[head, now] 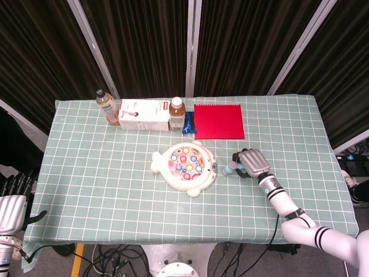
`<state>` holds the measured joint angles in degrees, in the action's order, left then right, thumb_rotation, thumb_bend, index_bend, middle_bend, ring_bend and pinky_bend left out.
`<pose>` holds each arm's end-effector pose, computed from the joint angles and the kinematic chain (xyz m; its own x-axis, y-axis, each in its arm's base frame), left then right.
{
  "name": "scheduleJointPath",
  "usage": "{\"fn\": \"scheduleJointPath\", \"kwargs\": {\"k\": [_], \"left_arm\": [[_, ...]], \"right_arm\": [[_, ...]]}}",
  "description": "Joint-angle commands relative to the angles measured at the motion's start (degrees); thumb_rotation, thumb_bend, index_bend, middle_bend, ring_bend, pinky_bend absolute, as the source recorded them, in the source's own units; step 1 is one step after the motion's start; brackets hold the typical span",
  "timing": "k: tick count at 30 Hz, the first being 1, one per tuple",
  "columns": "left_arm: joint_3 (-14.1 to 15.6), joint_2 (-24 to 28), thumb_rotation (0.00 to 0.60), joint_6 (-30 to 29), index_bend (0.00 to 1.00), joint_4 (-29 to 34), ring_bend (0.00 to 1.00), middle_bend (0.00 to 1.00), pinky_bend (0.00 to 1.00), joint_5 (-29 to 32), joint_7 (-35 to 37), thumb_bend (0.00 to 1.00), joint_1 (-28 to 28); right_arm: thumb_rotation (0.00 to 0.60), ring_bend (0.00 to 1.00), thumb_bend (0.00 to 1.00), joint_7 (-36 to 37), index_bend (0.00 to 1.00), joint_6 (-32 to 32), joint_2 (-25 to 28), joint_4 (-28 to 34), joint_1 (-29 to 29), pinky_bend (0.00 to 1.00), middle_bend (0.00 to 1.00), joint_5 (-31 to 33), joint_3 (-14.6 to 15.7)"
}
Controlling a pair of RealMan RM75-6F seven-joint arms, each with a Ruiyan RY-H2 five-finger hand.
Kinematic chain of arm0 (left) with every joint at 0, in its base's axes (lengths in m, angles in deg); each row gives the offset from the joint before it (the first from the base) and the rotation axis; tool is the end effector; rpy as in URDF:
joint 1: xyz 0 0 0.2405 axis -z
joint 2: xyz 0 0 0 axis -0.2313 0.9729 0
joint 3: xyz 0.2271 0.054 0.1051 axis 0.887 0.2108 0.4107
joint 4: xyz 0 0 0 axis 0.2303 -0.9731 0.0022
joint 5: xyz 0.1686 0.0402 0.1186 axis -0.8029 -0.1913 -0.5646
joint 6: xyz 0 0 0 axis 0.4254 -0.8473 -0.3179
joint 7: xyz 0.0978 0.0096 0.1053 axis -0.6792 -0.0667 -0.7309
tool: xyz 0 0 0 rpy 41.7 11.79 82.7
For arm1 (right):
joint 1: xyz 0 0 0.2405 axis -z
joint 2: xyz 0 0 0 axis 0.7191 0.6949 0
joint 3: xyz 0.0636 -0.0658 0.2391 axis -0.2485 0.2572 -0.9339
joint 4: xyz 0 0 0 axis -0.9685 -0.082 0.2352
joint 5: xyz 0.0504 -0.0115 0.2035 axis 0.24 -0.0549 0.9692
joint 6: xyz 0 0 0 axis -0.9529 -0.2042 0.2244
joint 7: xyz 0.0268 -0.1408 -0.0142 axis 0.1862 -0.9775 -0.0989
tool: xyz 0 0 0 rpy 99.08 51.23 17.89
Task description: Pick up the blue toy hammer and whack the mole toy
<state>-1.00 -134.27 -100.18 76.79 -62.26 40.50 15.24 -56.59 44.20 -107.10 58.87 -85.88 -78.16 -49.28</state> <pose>-0.3346 0.1585 0.1426 0.4787 0.0354 0.8772 0.8755 0.0550 -0.4800 -0.2249 -0.3660 0.0019 0.4914 -0.3432 0.8005 -0.8636 -0.3113 0.3966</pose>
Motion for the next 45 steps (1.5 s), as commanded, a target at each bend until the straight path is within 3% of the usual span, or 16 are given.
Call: {"fn": "scheduleJointPath", "kwargs": {"k": [1, 14, 34, 40, 45], "left_arm": [[-0.04, 0.03, 0.6, 0.01, 0.09, 0.01, 0.0, 0.03, 0.0, 0.06, 0.0, 0.09, 0.01], [0.1, 0.05, 0.6, -0.02, 0.09, 0.04, 0.0, 0.03, 0.0, 0.08, -0.21, 0.09, -0.16], [0.16, -0.04, 0.6, -0.01, 0.09, -0.28, 0.0, 0.03, 0.0, 0.25, 0.18, 0.09, -0.4], [0.15, -0.07, 0.6, -0.15, 0.09, -0.48, 0.0, 0.03, 0.0, 0.23, 0.37, 0.09, -0.5], [0.26, -0.04, 0.6, -0.15, 0.09, -0.55, 0.0, 0.03, 0.0, 0.2, 0.49, 0.09, -0.61]], "right_arm": [[0.6, 0.36, 0.35, 0.44, 0.56, 0.21, -0.09, -0.42, -0.08, 0.43, 0.51, -0.04, 0.12], [0.6, 0.38, 0.46, 5.3, 0.58, 0.63, -0.7, -3.06, -0.24, 0.46, 0.52, -2.45, 1.02], [0.6, 0.4, 0.47, 15.97, 0.6, -0.14, -1.49, -7.86, -1.14, 0.41, 0.54, -9.5, 3.17], [0.6, 0.44, 0.48, 17.18, 0.65, -2.35, -2.48, -9.42, -0.46, 0.52, 0.58, -10.12, 3.17], [0.6, 0.45, 0.49, 19.02, 0.66, -2.97, -2.0, -9.57, -0.05, 0.54, 0.59, -10.57, 3.43]]}}
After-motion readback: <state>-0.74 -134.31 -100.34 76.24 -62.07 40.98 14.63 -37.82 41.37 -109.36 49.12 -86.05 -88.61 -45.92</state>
